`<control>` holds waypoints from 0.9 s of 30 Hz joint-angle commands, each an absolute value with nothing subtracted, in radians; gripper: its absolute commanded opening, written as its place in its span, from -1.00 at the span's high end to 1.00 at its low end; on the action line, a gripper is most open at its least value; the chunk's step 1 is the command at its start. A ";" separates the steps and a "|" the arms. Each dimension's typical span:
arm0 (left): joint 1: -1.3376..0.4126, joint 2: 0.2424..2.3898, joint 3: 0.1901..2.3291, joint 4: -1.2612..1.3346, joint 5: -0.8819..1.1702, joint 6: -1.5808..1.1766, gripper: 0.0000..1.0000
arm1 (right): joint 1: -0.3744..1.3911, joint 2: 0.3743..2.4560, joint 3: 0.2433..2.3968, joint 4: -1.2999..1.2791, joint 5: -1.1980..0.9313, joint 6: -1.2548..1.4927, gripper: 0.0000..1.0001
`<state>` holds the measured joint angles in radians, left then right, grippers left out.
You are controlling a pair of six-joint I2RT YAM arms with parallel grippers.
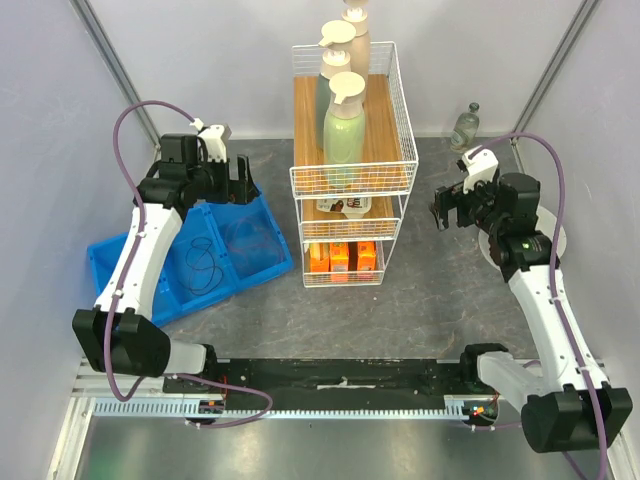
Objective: Wrap the cables
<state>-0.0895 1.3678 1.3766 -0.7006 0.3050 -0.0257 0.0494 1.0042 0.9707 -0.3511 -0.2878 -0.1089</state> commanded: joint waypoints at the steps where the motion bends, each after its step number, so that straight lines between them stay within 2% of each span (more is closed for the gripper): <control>1: -0.094 1.339 1.373 -0.673 0.356 -0.006 -0.99 | 0.049 0.947 0.956 -0.359 -0.348 -0.127 -0.96; 7: -0.094 1.223 1.287 -0.738 0.535 0.106 -0.98 | 0.046 0.775 0.893 -0.494 -0.451 -0.115 -0.96; 10: -0.092 1.160 1.235 -0.849 0.641 0.162 -0.98 | 0.048 0.730 0.897 -0.561 -0.472 -0.092 -0.96; 14: -0.094 1.037 1.184 -0.958 0.754 0.189 -0.98 | 0.048 0.730 0.948 -0.644 -0.528 -0.019 -0.96; 19: -0.094 0.945 1.106 -1.034 1.035 0.117 -0.99 | 0.048 0.768 0.947 -0.640 -0.771 0.199 -0.94; 23: -0.095 0.910 0.977 -1.010 1.274 0.042 -0.98 | 0.049 0.736 0.820 -0.485 -0.948 0.431 -0.88; 25: -0.094 0.897 0.898 -0.913 1.337 -0.065 -0.99 | 0.048 0.677 0.740 -0.358 -0.983 0.547 -0.89; 27: -0.094 0.870 0.817 -0.707 1.351 -0.240 -0.99 | 0.049 0.646 0.697 -0.311 -0.996 0.600 -0.90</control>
